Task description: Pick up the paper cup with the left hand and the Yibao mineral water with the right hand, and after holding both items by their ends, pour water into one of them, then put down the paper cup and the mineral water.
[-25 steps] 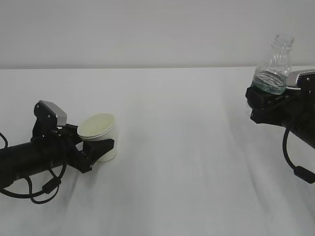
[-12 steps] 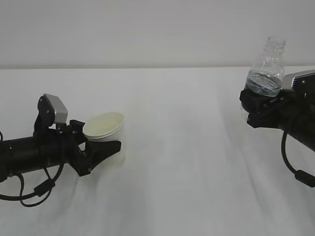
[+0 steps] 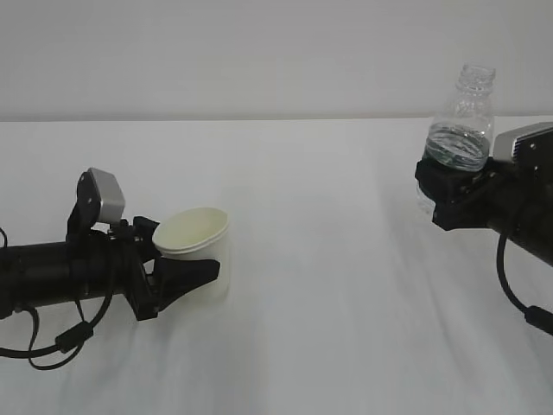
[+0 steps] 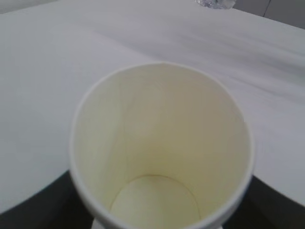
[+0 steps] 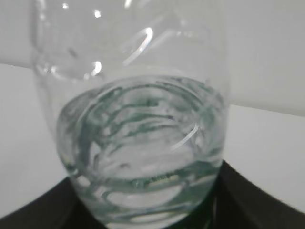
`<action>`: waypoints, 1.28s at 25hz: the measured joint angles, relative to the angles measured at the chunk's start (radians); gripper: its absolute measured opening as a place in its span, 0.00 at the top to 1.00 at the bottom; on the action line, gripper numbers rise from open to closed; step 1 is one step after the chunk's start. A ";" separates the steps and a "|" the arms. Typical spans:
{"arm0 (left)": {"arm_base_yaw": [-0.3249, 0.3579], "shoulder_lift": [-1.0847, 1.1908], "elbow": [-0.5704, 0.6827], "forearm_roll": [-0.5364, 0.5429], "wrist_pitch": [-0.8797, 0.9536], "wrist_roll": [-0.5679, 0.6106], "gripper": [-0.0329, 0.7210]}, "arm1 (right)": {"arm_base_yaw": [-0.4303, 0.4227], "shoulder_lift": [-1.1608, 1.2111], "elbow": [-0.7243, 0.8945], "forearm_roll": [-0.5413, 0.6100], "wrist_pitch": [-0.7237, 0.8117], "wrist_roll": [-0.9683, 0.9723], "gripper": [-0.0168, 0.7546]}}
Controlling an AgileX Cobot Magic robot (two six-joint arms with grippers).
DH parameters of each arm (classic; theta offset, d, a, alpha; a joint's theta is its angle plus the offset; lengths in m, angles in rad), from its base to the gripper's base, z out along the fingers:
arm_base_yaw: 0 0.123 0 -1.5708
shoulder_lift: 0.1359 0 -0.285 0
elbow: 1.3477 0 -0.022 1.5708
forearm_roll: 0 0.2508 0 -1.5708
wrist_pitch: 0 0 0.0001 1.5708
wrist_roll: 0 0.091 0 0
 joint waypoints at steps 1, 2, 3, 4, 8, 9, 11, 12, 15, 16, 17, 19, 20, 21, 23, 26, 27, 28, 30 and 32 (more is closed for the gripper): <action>-0.002 0.000 -0.004 0.008 0.000 -0.004 0.28 | 0.000 -0.012 0.007 -0.002 0.000 -0.004 0.42; -0.009 0.000 -0.011 0.017 0.000 -0.008 0.28 | 0.000 -0.022 0.013 -0.002 0.000 -0.008 0.42; -0.018 0.000 -0.018 0.024 0.000 -0.014 0.28 | 0.000 -0.034 0.019 -0.002 0.000 -0.018 0.42; -0.025 0.000 -0.026 0.028 0.000 -0.016 0.28 | 0.000 -0.040 0.025 -0.004 0.000 -0.022 0.42; -0.068 0.000 -0.053 0.045 0.000 -0.043 0.28 | 0.000 -0.047 0.032 -0.020 0.000 -0.028 0.42; -0.078 0.000 -0.066 0.050 0.000 -0.049 0.28 | 0.000 -0.047 0.034 -0.026 0.000 -0.028 0.42; -0.096 0.000 -0.093 0.052 0.000 -0.064 0.29 | 0.000 -0.048 0.044 -0.039 0.000 -0.028 0.42; -0.106 0.000 -0.108 0.055 0.000 -0.074 0.29 | 0.000 -0.048 0.049 -0.041 0.000 -0.028 0.42; -0.128 0.000 -0.155 0.089 0.000 -0.124 0.29 | 0.000 -0.050 0.079 -0.043 0.000 -0.028 0.42; -0.136 0.000 -0.172 0.098 0.000 -0.134 0.29 | 0.000 -0.050 0.087 -0.043 0.000 -0.028 0.42; -0.144 0.000 -0.187 0.108 0.000 -0.145 0.29 | 0.000 -0.050 0.096 -0.043 0.000 -0.029 0.42; -0.156 0.000 -0.212 0.132 0.000 -0.165 0.29 | 0.000 -0.050 0.105 -0.043 0.000 -0.042 0.42; -0.164 0.000 -0.225 0.142 0.000 -0.176 0.29 | 0.000 -0.050 0.107 -0.041 0.000 -0.046 0.42; -0.169 0.000 -0.239 0.156 0.000 -0.185 0.29 | 0.000 -0.050 0.107 -0.039 0.000 -0.048 0.42; -0.189 0.000 -0.261 0.176 0.000 -0.200 0.29 | 0.000 -0.050 0.107 -0.035 0.000 -0.055 0.42; -0.217 0.000 -0.290 0.190 0.000 -0.213 0.29 | 0.000 -0.050 0.107 -0.033 0.000 -0.070 0.42; -0.228 0.000 -0.298 0.192 0.002 -0.218 0.29 | 0.000 -0.050 0.107 -0.031 0.000 -0.071 0.42; -0.233 0.000 -0.302 0.193 0.004 -0.218 0.29 | 0.000 -0.052 0.107 -0.031 0.000 -0.072 0.42; -0.245 0.000 -0.307 0.197 0.007 -0.222 0.29 | 0.000 -0.052 0.107 -0.031 0.000 -0.072 0.42; -0.252 0.000 -0.307 0.201 0.008 -0.222 0.29 | 0.000 -0.052 0.107 -0.029 0.000 -0.073 0.42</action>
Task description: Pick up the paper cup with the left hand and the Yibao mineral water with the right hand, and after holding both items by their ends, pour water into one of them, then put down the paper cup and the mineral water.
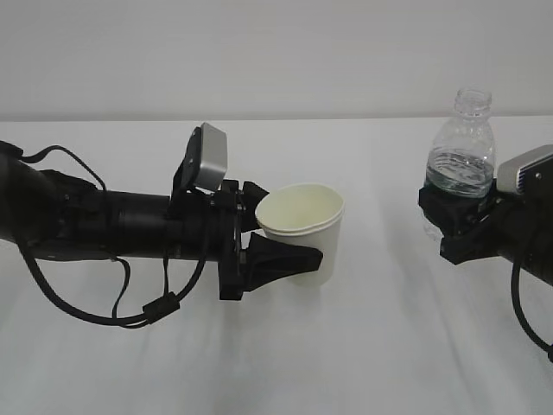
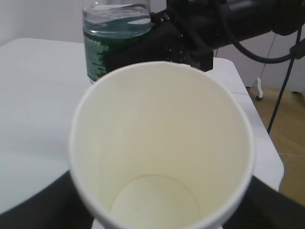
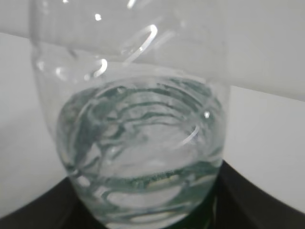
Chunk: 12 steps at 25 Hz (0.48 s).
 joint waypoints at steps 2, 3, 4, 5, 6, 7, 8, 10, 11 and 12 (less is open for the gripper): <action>-0.002 0.002 0.000 0.000 0.007 -0.002 0.29 | 0.000 0.000 0.000 0.000 0.000 -0.004 0.42; -0.002 0.002 0.000 0.000 0.007 -0.002 0.29 | 0.000 0.000 0.000 0.000 0.000 -0.008 0.42; -0.002 0.002 -0.002 0.000 0.007 -0.002 0.29 | 0.000 0.000 0.000 0.000 0.000 -0.011 0.42; -0.002 0.002 -0.002 0.001 0.007 -0.005 0.29 | 0.000 0.000 0.000 0.000 0.000 -0.013 0.42; -0.002 0.002 -0.004 0.003 0.007 -0.005 0.29 | 0.000 0.000 0.000 0.000 0.000 -0.014 0.42; -0.002 0.002 -0.007 0.003 0.007 -0.007 0.29 | 0.000 0.000 0.000 0.000 0.000 -0.017 0.42; -0.002 0.002 -0.008 0.005 0.008 -0.007 0.29 | 0.000 0.000 0.002 0.000 0.000 -0.017 0.42; -0.002 0.002 -0.017 0.011 0.008 -0.013 0.29 | 0.000 0.000 0.004 0.000 0.000 -0.018 0.42; -0.005 0.002 -0.018 0.015 0.008 -0.013 0.29 | 0.000 0.000 0.005 0.000 0.000 -0.018 0.42; -0.007 0.002 -0.019 0.015 0.008 -0.015 0.29 | 0.000 0.000 0.005 0.000 0.000 -0.019 0.42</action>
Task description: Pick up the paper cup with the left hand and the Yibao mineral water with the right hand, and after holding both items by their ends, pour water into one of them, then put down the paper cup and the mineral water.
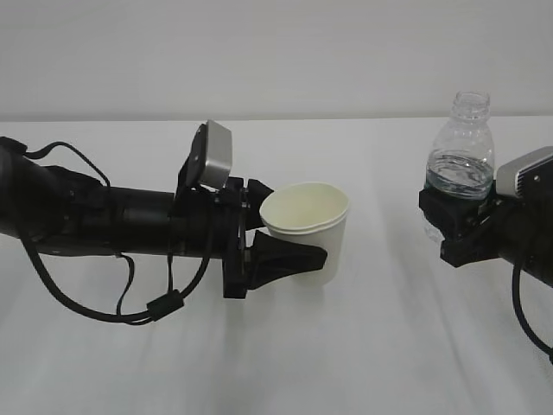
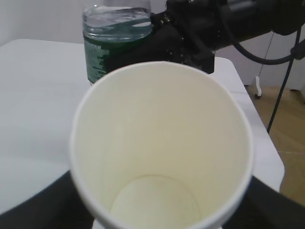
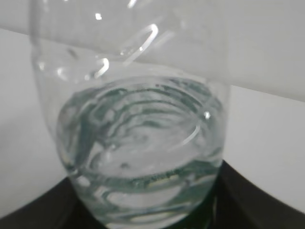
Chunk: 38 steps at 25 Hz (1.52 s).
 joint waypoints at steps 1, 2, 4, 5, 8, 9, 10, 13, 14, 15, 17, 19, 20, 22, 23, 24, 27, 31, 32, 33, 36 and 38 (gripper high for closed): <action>-0.007 0.000 -0.002 0.000 0.003 0.000 0.29 | 0.000 0.000 0.000 0.000 0.000 0.000 0.42; -0.015 0.000 -0.002 0.002 0.010 0.000 0.29 | 0.000 0.000 0.000 0.000 0.000 -0.002 0.42; -0.040 0.000 -0.005 0.007 0.031 0.000 0.29 | 0.000 0.000 0.002 0.000 0.000 -0.002 0.42; -0.054 0.002 -0.009 0.014 0.046 0.000 0.29 | 0.000 0.000 0.004 0.000 0.000 -0.002 0.42; -0.085 0.013 -0.038 0.020 0.072 -0.004 0.29 | 0.000 -0.001 0.012 0.000 0.000 -0.004 0.42; -0.089 0.019 -0.045 0.020 0.076 -0.006 0.29 | 0.000 -0.002 0.013 0.000 0.000 -0.006 0.42; -0.093 0.021 -0.052 0.022 0.078 -0.008 0.29 | 0.000 -0.002 0.015 0.000 0.000 -0.012 0.42; -0.094 0.022 -0.067 0.022 0.083 -0.012 0.29 | 0.000 -0.005 0.020 0.000 0.000 -0.020 0.42; -0.094 0.022 -0.068 0.022 0.086 -0.014 0.29 | 0.000 -0.005 0.023 0.000 0.000 -0.020 0.42; -0.094 0.024 -0.071 0.022 0.088 -0.014 0.29 | 0.000 -0.005 0.025 0.000 0.000 -0.026 0.42; -0.094 0.038 -0.071 0.022 0.093 -0.014 0.29 | 0.000 -0.005 0.027 0.000 0.000 -0.035 0.42; -0.094 0.049 -0.071 0.022 0.106 -0.016 0.29 | 0.000 -0.005 0.030 0.000 0.000 -0.041 0.42; -0.094 0.057 -0.071 0.025 0.108 -0.020 0.29 | 0.000 -0.005 0.032 0.000 0.000 -0.042 0.42; -0.094 0.064 -0.071 0.026 0.110 -0.027 0.29 | 0.000 -0.007 0.032 0.000 0.000 -0.043 0.42; -0.094 0.066 -0.071 0.026 0.110 -0.029 0.29 | 0.000 -0.014 0.032 0.000 0.000 -0.046 0.42; -0.090 0.068 -0.071 0.026 0.107 -0.031 0.29 | 0.000 -0.022 0.032 0.000 0.002 -0.047 0.42; -0.066 0.068 -0.071 0.026 0.075 -0.034 0.29 | 0.000 -0.070 0.032 -0.003 0.044 -0.064 0.42; -0.033 0.068 -0.071 0.026 0.048 -0.040 0.30 | 0.000 -0.140 0.033 -0.015 0.119 -0.070 0.42; -0.033 0.068 -0.071 0.026 0.046 -0.041 0.30 | 0.000 -0.156 0.033 -0.022 0.137 -0.070 0.42; -0.033 0.068 -0.071 0.026 0.044 -0.041 0.30 | 0.000 -0.170 0.033 -0.029 0.151 -0.070 0.42; -0.033 0.068 -0.071 0.031 0.036 -0.043 0.30 | 0.000 -0.201 0.034 -0.047 0.207 -0.070 0.42; -0.033 0.068 -0.071 0.040 0.032 -0.048 0.30 | 0.000 -0.221 0.034 -0.060 0.242 -0.070 0.42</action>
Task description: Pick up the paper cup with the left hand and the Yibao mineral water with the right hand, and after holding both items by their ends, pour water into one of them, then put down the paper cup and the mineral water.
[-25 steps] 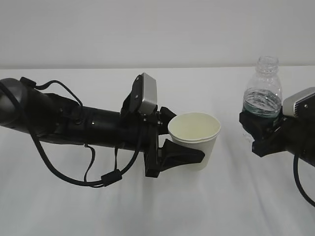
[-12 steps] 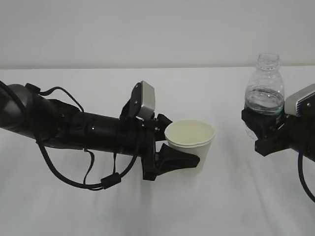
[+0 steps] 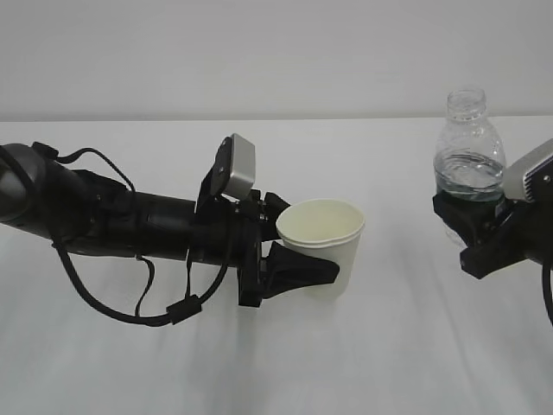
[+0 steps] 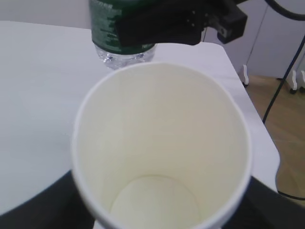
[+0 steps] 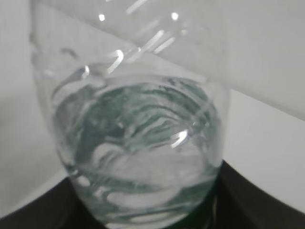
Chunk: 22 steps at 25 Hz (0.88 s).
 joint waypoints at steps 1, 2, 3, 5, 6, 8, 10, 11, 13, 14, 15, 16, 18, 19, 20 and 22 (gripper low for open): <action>0.000 0.000 0.000 0.009 0.000 -0.004 0.30 | 0.000 -0.009 0.000 -0.004 0.017 0.000 0.42; 0.000 0.000 0.000 0.017 -0.002 -0.006 0.30 | 0.000 -0.021 0.000 -0.009 0.030 0.000 0.42; 0.000 0.000 0.000 0.023 -0.002 -0.010 0.30 | 0.000 -0.028 0.001 -0.013 0.037 0.000 0.42; -0.002 0.000 0.000 0.029 -0.002 -0.015 0.30 | 0.000 -0.048 0.002 -0.030 0.043 0.000 0.42; -0.002 0.000 0.000 0.031 -0.002 -0.018 0.30 | 0.000 -0.056 0.002 -0.037 0.045 0.000 0.42; -0.006 0.000 0.000 0.033 -0.002 -0.019 0.30 | 0.000 -0.073 0.002 -0.046 0.067 0.000 0.42; -0.011 0.000 -0.010 0.049 -0.002 -0.035 0.30 | 0.000 -0.086 0.002 -0.054 0.091 0.002 0.42; -0.015 0.000 -0.021 0.064 -0.002 -0.046 0.30 | 0.000 -0.093 0.002 -0.064 0.100 0.002 0.42; -0.027 0.000 -0.044 0.075 -0.004 -0.072 0.30 | 0.000 -0.106 0.002 -0.078 0.114 0.004 0.42; -0.031 0.000 -0.053 0.075 -0.006 -0.077 0.30 | 0.000 -0.111 0.002 -0.084 0.122 0.004 0.42; -0.034 0.000 -0.060 0.075 -0.007 -0.081 0.30 | 0.000 -0.119 0.002 -0.091 0.135 0.006 0.42; -0.034 0.000 -0.062 0.077 -0.008 -0.083 0.31 | 0.000 -0.125 0.002 -0.097 0.147 0.006 0.42; -0.034 0.000 -0.063 0.079 -0.009 -0.085 0.31 | 0.000 -0.140 0.003 -0.102 0.170 0.006 0.42; -0.034 0.000 -0.063 0.079 -0.009 -0.087 0.31 | 0.000 -0.147 0.003 -0.103 0.179 0.006 0.42; -0.034 0.000 -0.063 0.079 -0.009 -0.087 0.31 | 0.000 -0.153 0.003 -0.106 0.186 0.007 0.42; -0.034 0.000 -0.063 0.079 -0.009 -0.087 0.31 | 0.000 -0.167 0.003 -0.119 0.214 0.007 0.42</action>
